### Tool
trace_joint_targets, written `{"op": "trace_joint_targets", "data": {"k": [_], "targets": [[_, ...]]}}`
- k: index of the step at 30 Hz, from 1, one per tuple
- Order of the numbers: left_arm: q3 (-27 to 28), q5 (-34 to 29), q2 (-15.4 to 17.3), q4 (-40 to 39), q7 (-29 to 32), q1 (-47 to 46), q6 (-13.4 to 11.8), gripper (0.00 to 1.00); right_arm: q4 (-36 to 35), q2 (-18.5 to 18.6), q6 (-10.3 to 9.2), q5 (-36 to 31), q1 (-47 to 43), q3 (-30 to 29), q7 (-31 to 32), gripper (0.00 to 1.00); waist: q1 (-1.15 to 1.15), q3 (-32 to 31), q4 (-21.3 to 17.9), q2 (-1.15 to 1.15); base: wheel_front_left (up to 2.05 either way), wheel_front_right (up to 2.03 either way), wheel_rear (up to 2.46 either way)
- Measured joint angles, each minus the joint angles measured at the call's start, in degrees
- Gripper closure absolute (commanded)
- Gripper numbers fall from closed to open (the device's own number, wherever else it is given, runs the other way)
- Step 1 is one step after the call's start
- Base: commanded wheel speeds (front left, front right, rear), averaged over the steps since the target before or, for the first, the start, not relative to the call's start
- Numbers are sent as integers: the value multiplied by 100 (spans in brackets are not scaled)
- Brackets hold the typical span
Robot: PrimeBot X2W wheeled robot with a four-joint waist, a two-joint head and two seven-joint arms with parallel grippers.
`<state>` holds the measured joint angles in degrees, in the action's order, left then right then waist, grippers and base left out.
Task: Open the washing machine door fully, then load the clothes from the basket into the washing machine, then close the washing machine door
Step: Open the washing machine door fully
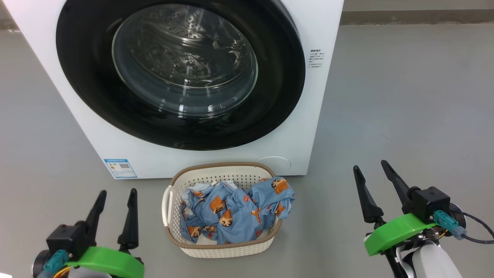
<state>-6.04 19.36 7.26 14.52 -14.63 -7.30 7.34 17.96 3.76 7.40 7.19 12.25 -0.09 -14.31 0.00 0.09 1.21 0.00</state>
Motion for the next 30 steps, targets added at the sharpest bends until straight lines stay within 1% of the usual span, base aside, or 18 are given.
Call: {"op": "trace_joint_targets", "data": {"k": [7, 15, 16, 17, 18, 19, 20, 27, 30], "targets": [[108, -66, -12, 1, 0, 0, -1, 0, 40, 25, 0, 2, 177, -59, 0, 0, 0, 86, 39, 0, 0, 0, 0], [162, -145, -58, 3, 0, -49, -1, 0, 49, 208, 0, 26, 634, -187, 0, 0, 0, 309, 101, 0, 0, 0, 0], [167, -145, -60, 3, 0, -82, -1, 0, 49, 221, 0, 30, 694, -215, 0, 1, 0, 340, 113, 0, 0, 0, 0], [171, -145, -62, 3, 0, -118, -1, 0, 49, 235, 0, 51, 749, -237, 0, 22, 0, 370, 125, 0, 0, 0, 0], [174, -145, -62, 2, 0, -141, -1, 0, 45, 254, 0, 55, 803, -258, 0, 53, 0, 399, 139, 0, 0, 0, 0], [176, -145, -62, 1, 0, -153, -1, 0, 38, 277, 0, 57, 854, -278, 0, 68, 0, 429, 153, 0, 0, 0, 0], [177, -145, -60, 1, 0, -159, -1, 0, 34, 302, 0, 67, 909, -289, -1, 100, 0, 459, 167, 0, 0, 0, 0], [159, -142, -53, -38, 0, -258, -1, 0, 22, 414, 0, 426, 1267, -416, -1, 100, 0, 666, 284, 0, 0, 0, 0], [133, -134, -38, -79, 0, -276, -1, 0, 86, 416, 0, 853, 1458, -506, -1, 100, 0, 757, 336, 0, 0, 0, 0]]}}
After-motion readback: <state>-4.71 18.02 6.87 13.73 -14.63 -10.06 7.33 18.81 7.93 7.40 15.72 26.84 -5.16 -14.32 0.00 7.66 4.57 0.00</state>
